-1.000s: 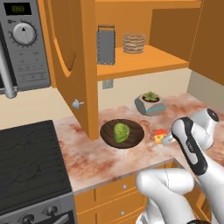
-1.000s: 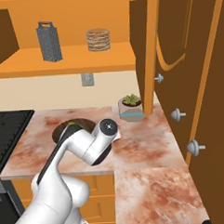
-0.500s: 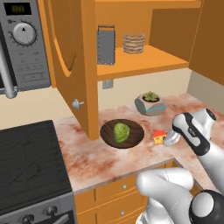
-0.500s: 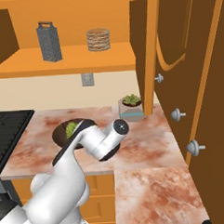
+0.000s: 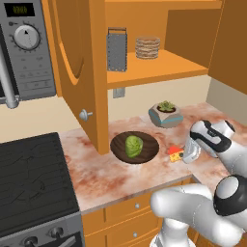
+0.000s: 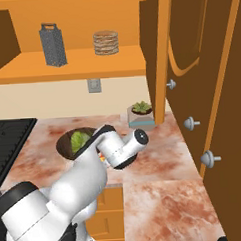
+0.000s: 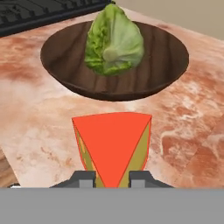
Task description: Pick the cheese from the fridge and the cheese grater from the cabinet and place them next to the salad bowl.
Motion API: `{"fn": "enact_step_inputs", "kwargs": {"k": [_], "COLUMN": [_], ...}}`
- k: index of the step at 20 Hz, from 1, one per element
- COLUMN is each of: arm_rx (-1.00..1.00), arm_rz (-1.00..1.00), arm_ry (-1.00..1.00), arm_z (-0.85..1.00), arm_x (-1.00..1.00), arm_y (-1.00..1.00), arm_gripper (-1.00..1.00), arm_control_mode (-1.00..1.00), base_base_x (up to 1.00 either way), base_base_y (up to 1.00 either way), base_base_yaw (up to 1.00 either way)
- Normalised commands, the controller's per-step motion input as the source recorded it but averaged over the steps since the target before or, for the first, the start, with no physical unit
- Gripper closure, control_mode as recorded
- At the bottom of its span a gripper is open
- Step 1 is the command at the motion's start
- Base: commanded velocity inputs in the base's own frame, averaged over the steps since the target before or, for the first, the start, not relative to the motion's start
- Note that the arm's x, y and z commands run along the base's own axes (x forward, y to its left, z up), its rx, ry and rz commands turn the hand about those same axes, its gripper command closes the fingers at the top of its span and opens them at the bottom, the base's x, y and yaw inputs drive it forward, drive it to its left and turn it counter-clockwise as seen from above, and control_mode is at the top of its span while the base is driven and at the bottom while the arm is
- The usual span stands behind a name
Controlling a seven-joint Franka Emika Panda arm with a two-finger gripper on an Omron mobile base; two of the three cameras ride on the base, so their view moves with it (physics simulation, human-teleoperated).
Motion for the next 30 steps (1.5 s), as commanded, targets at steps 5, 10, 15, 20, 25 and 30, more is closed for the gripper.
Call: {"fn": "enact_step_inputs", "kwargs": {"k": [5, 10, 15, 20, 25, 30], "arm_rx": [-0.04, -0.06, -0.01, 0.0, 0.0, 0.0], "arm_rz": [0.08, 0.04, 0.02, 0.03, 0.02, 0.02], "arm_ry": [0.0, -0.07, -0.08, -0.05, -0.01, 0.0], "arm_z": [-0.3, -0.28, -0.27, -0.39, -0.45, -0.21], "arm_x": [0.24, 0.26, 0.35, 0.32, 0.31, 0.05], "arm_y": [0.0, 0.0, 0.0, 0.0, 0.0, 0.0], "arm_gripper": [1.0, 1.0, 1.0, 1.0, -1.0, -1.0], "arm_control_mode": [-1.0, -1.0, -1.0, -1.0, -1.0, -1.0], "base_base_x": [0.0, 0.0, 0.0, 0.0, 0.0, 0.0], "base_base_y": [0.0, 0.0, 0.0, 0.0, 0.0, 0.0], "base_base_yaw": [0.0, 0.0, 0.0, 0.0, 0.0, 0.0]}}
